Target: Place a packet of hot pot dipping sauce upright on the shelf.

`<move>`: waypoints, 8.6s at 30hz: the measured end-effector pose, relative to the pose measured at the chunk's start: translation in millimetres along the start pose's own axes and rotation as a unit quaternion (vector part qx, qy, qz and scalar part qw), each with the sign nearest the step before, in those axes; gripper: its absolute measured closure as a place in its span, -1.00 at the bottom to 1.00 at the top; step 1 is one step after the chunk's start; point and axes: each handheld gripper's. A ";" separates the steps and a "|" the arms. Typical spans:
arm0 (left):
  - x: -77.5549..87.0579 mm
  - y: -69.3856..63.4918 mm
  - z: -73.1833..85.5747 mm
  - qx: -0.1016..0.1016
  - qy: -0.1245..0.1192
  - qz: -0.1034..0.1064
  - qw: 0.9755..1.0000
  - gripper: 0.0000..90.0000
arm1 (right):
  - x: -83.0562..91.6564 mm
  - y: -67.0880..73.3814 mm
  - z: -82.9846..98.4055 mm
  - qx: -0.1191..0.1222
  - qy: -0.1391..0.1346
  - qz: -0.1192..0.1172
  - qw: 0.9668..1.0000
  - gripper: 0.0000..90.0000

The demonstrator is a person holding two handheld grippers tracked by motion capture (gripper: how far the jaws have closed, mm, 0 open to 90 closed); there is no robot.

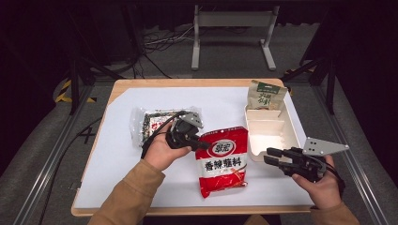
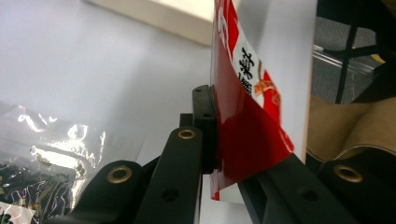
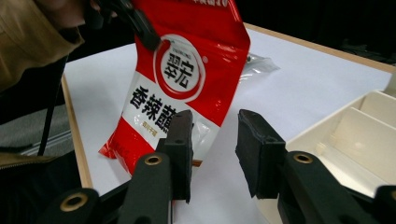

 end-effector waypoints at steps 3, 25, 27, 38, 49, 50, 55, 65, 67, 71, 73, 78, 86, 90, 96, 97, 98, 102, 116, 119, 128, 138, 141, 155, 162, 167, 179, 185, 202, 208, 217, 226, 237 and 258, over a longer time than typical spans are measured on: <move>11.0 -17.9 -0.6 -0.023 -0.005 0.001 1.000 0.97 | -1.4 1.7 -2.2 0.013 0.005 -0.010 1.000 0.46; 69.1 -46.9 19.7 -0.071 -0.074 -0.057 0.993 0.97 | -29.0 17.3 -9.0 0.035 -0.006 -0.045 0.998 0.12; 71.2 -46.8 20.8 -0.072 -0.077 -0.058 0.993 0.97 | -38.3 20.3 -11.4 0.038 -0.001 -0.051 0.998 0.08; 85.4 -51.8 25.9 -0.084 -0.104 -0.036 0.990 0.97 | -86.2 29.6 -17.7 0.058 0.030 -0.076 0.995 -0.22; 86.3 -57.1 27.1 -0.091 -0.110 -0.028 0.989 0.97 | -116.4 38.9 -22.9 0.062 0.026 -0.132 0.989 -0.10; 86.5 -57.5 27.2 -0.092 -0.110 -0.028 0.989 0.97 | -119.8 40.3 -22.6 0.067 0.029 -0.138 0.988 -0.10; 87.7 -56.8 28.7 -0.090 -0.116 -0.024 0.989 0.97 | -128.2 41.1 -19.4 0.060 0.023 -0.157 0.986 -0.06; 94.7 -54.5 34.9 -0.084 -0.130 -0.025 0.988 0.97 | -127.7 39.1 -19.8 0.043 -0.028 -0.184 0.982 0.57; 95.6 -53.1 36.2 -0.081 -0.135 -0.025 0.987 0.96 | -127.1 40.3 -20.8 0.043 -0.030 -0.189 0.981 0.63; 96.4 -51.8 38.4 -0.071 -0.145 -0.029 0.986 0.95 | -125.6 40.9 -22.3 0.041 -0.031 -0.187 0.981 0.67; 97.5 -50.3 39.6 -0.069 -0.148 -0.029 0.986 0.95 | -124.3 41.3 -23.2 0.036 -0.030 -0.186 0.981 0.68; 98.9 -49.1 41.4 -0.063 -0.151 -0.028 0.986 0.94 | -123.2 43.9 -25.2 0.038 -0.022 -0.184 0.982 0.72; 103.2 -50.3 46.3 -0.044 -0.179 -0.044 0.982 0.46 | -117.6 43.5 -28.4 0.033 -0.029 -0.185 0.982 0.77; 107.0 -48.3 52.5 -0.029 -0.190 -0.057 0.980 0.11 | -113.7 40.4 -32.1 0.032 -0.033 -0.184 0.982 0.78; 112.7 -43.6 64.1 -0.010 -0.193 -0.080 0.978 -0.12 | -107.0 32.1 -37.4 0.035 -0.036 -0.169 0.984 0.78; 113.6 -42.2 66.3 -0.006 -0.193 -0.086 0.978 -0.14 | -104.5 29.2 -39.0 0.035 -0.037 -0.165 0.985 0.78; 114.3 -40.5 68.7 -0.001 -0.194 -0.090 0.977 -0.18 | -100.8 25.4 -41.7 0.036 -0.039 -0.159 0.986 0.78; 117.8 -32.7 77.9 0.022 -0.196 -0.108 0.974 -0.26 | -95.1 19.2 -46.5 0.038 -0.038 -0.152 0.987 0.78; 121.5 -15.5 107.2 0.083 -0.191 -0.149 0.967 -0.37 | -61.2 -28.2 -63.9 0.038 -0.035 -0.095 0.994 0.78; 122.6 -11.4 116.1 0.092 -0.190 -0.158 0.965 -0.37 | -57.3 -34.5 -64.9 0.037 -0.037 -0.088 0.995 0.78; 128.6 8.5 148.1 0.129 -0.212 -0.157 0.956 -0.35 | -39.9 -62.4 -68.7 0.037 -0.034 -0.053 0.997 0.78; 122.2 34.5 165.6 0.130 -0.232 -0.189 0.945 -0.41 | -30.3 -88.5 -69.5 0.039 -0.028 -0.021 0.999 0.78; 121.1 39.3 169.7 0.131 -0.240 -0.199 0.941 -0.43 | -28.2 -98.2 -67.9 0.040 -0.020 -0.010 0.999 0.78; 117.7 45.6 179.8 0.153 -0.244 -0.205 0.935 -0.32 | -20.5 -129.4 -55.6 0.026 -0.012 0.023 0.999 0.78; 116.4 45.3 180.5 0.147 -0.240 -0.199 0.939 -0.49 | -19.7 -144.0 -44.3 0.014 -0.009 0.033 0.999 0.79; 115.3 46.4 180.6 0.151 -0.237 -0.194 0.940 -0.57 | -23.6 -150.7 -34.4 0.011 0.000 0.035 0.999 0.79; 112.3 48.0 182.0 0.155 -0.234 -0.193 0.940 -0.63 | -34.3 -167.2 -8.0 -0.013 0.007 0.048 0.999 0.79; 111.2 49.7 182.5 0.176 -0.229 -0.179 0.940 -0.71 | -39.3 -172.4 3.3 -0.023 0.015 0.053 0.998 0.79; 107.2 49.9 181.8 0.173 -0.221 -0.178 0.943 -0.71 | -49.5 -173.5 11.0 -0.002 0.048 0.093 0.995 0.69; 105.3 50.1 182.1 0.177 -0.218 -0.176 0.944 -0.70 | -55.2 -165.8 4.0 0.038 0.096 0.143 0.984 0.66; 105.7 49.7 182.0 0.175 -0.218 -0.174 0.944 -0.68 | -61.7 -162.0 8.1 0.052 0.142 0.176 0.973 0.72; 104.9 48.5 180.9 0.175 -0.218 -0.171 0.945 -0.68 | -65.8 -155.7 7.2 0.047 0.178 0.184 0.965 0.59; 102.9 49.8 178.6 0.169 -0.213 -0.171 0.947 -0.67 | -48.0 -146.6 -18.7 0.064 0.168 0.219 0.959 0.67; 98.9 52.9 179.5 0.182 -0.211 -0.190 0.941 -0.75 | -60.1 -148.1 2.1 0.032 0.230 0.232 0.945 0.95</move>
Point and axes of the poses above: each handheld gripper's, and its own axes: x roughly backward along the jaws, z roughly out of its underside, y roughly to its left, and after that the axes turned 9 degrees about x, right-handed
